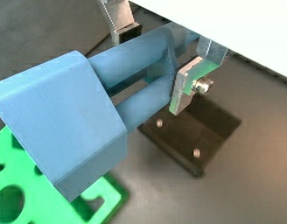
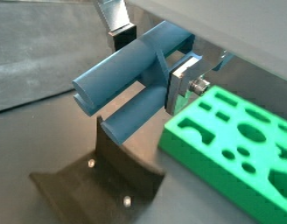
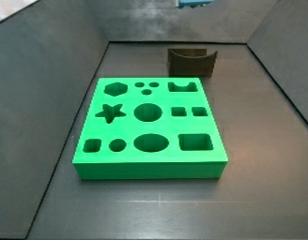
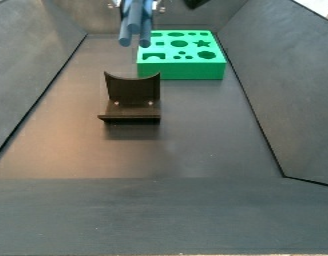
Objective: Pick up the 3 prong object. Move up. Rotate the 3 prong object. Place the 3 prong object on the fixture. Regrasp the 3 prong object. Move to above the board. Insert the 3 prong object.
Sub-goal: Place the 3 prong object on the fixture.
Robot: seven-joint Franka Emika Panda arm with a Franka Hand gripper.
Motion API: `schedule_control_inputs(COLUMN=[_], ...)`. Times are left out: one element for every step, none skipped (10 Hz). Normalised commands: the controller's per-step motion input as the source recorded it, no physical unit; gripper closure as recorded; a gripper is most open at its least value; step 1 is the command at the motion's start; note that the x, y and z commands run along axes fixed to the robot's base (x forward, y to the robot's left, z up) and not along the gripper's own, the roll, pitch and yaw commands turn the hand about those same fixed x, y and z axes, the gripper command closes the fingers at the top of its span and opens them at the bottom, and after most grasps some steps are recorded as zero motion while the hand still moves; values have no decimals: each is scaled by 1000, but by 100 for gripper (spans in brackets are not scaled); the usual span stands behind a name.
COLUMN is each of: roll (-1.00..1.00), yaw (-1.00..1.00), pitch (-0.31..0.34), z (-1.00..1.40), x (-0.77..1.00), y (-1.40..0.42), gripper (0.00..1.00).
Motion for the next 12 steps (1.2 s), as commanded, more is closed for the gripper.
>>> schedule_control_inputs(roll=[-1000, -966, -737, -618, -317, -235, -1000, -1000, -988, -890, -676, -566], yaw=[26, 10, -22, -36, -63, -69, -21, -37, -119, -147, -200, -221], pitch=[53, 82, 91, 79, 72, 74, 266, 261, 294, 278, 210, 172], z=[-19, -17, -8, -2, -12, -6, -1000, -1000, -1000, -1000, -1000, -1000], x=[245, 156, 56, 42, 56, 61, 126, 131, 150, 157, 164, 167], y=[52, 49, 49, 44, 34, 27, 132, 138, 139, 137, 141, 142], gripper=[100, 100, 100, 100, 100, 100, 100, 100, 100, 100, 100, 100])
